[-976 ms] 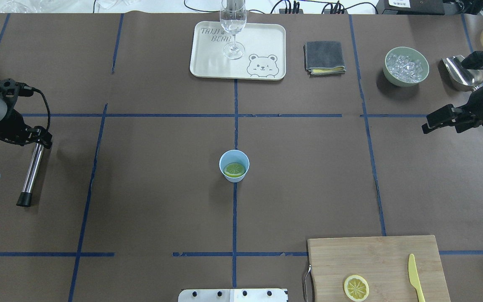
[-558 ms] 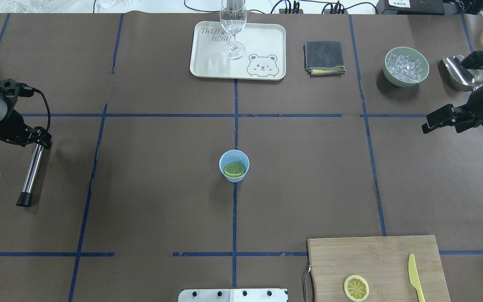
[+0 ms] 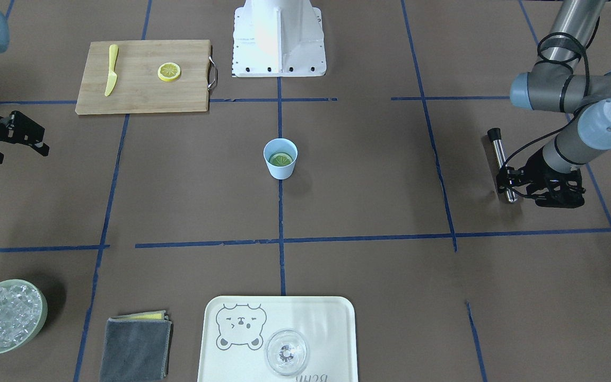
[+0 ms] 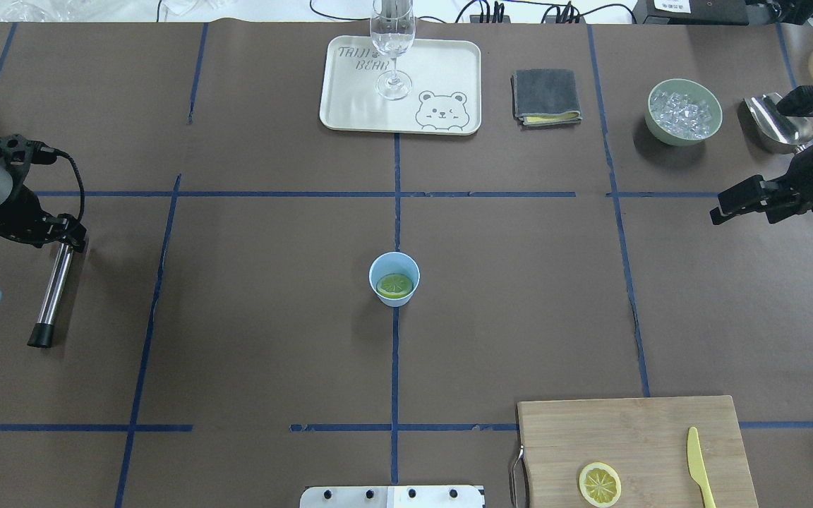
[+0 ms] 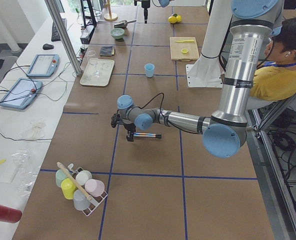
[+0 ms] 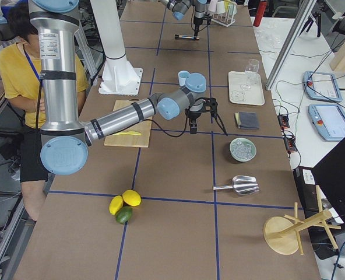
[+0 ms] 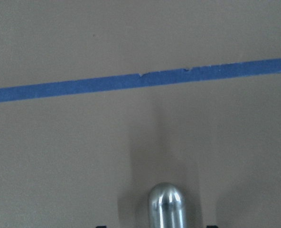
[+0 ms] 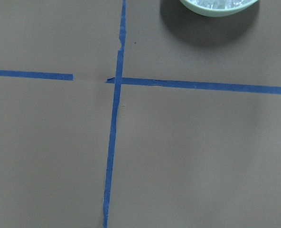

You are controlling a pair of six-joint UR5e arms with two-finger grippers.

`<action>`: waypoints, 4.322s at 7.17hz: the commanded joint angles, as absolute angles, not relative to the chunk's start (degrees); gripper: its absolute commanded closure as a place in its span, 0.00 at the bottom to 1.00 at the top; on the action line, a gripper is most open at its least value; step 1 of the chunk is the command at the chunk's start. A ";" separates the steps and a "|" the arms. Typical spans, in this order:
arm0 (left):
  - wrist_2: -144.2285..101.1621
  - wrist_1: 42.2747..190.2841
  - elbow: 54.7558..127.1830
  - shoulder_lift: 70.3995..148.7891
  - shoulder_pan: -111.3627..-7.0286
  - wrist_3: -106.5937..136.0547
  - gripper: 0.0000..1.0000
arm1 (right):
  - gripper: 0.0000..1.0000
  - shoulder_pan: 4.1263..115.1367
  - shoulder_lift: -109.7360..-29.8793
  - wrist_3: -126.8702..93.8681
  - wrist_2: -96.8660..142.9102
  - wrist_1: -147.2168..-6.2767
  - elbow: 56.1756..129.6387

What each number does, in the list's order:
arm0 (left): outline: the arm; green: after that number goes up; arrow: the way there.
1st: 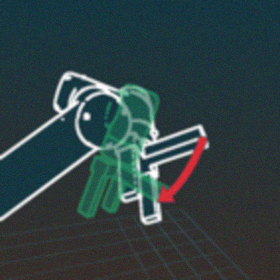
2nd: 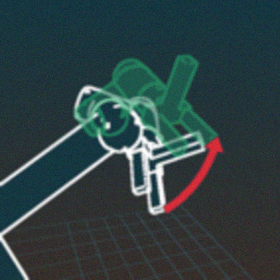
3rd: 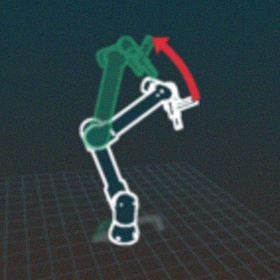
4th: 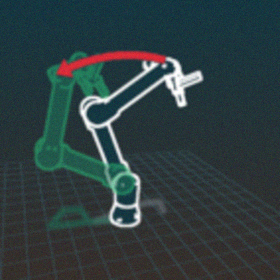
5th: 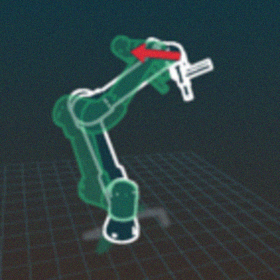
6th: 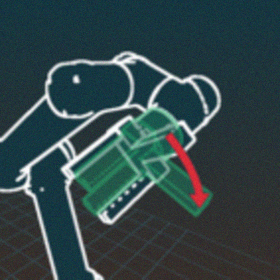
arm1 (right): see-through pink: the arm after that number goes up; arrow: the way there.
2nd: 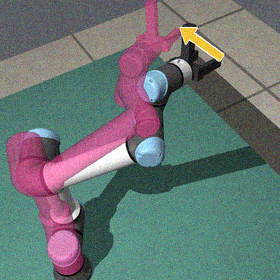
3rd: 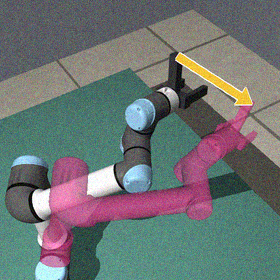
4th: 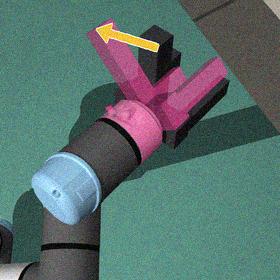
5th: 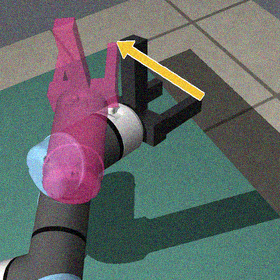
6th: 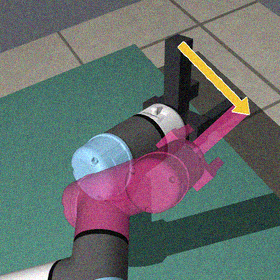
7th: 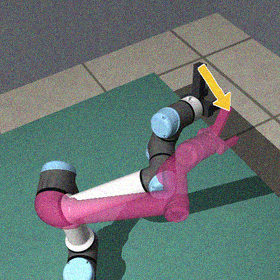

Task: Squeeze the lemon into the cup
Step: 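Grasp the steel muddler with the left gripper, then lift the muddler with the left gripper and bring it over the cup, then press the muddler down into the cup onto the lemon slice with the left gripper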

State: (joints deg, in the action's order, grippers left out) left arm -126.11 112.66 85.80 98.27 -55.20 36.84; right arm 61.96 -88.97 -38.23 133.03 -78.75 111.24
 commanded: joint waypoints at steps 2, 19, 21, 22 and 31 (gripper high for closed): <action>-126.12 112.68 86.13 98.52 -55.20 36.83 0.34 | 0.00 61.96 -89.21 -38.15 132.98 -78.75 111.01; -88.46 108.72 116.20 120.84 -33.84 49.30 1.00 | 0.00 62.49 -90.35 -38.85 133.50 -78.84 111.53; -78.58 117.27 114.88 122.69 -28.74 49.65 1.00 | 0.00 62.49 -91.23 -38.76 133.42 -78.84 111.53; -78.23 118.38 115.05 122.87 -28.65 50.18 1.00 | 0.00 62.93 -91.23 -38.85 133.42 -78.92 111.45; -44.56 143.61 97.22 124.36 -13.10 38.32 1.00 | 0.00 63.63 -92.11 -39.11 132.98 -78.93 111.01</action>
State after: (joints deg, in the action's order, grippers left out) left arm -44.71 143.38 99.12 123.88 -13.19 38.19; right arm 63.70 -92.15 -39.10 132.98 -78.93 111.07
